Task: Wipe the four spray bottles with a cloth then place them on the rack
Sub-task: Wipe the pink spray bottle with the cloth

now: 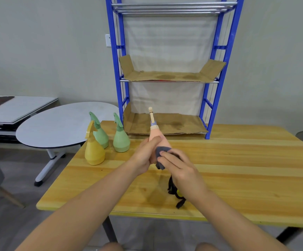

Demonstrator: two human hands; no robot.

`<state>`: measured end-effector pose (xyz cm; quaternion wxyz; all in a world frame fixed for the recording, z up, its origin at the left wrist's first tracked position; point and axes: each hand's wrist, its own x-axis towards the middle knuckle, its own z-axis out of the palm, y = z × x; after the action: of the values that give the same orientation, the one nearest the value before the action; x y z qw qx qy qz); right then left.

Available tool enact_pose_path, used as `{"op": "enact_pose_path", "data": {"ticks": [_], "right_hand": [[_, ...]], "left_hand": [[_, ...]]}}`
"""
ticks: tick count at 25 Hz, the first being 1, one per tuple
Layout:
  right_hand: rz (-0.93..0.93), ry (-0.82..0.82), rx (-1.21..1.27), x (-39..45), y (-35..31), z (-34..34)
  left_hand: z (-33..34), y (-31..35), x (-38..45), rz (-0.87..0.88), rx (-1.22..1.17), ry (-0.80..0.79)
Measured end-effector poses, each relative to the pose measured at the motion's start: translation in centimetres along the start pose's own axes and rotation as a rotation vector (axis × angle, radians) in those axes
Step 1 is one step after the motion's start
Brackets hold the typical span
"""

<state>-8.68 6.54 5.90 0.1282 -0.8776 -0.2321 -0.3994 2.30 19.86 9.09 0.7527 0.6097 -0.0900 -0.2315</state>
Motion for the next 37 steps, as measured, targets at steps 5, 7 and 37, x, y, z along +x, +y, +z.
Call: {"op": "enact_pose_path", "data": {"ticks": [5, 7, 37], "right_hand": [[0.141, 0.049, 0.030, 0.0, 1.6, -0.9], [0.113, 0.067, 0.007, 0.2, 1.5, -0.9], [0.086, 0.138, -0.016, 0.0, 2.4, -1.3]], "left_hand": [[-0.7, 0.4, -0.3, -0.035, -0.090, -0.057], [-0.4, 0.3, -0.2, -0.016, -0.044, -0.023], [1.9, 0.4, -0.1, -0.178, -0.195, 0.192]]}}
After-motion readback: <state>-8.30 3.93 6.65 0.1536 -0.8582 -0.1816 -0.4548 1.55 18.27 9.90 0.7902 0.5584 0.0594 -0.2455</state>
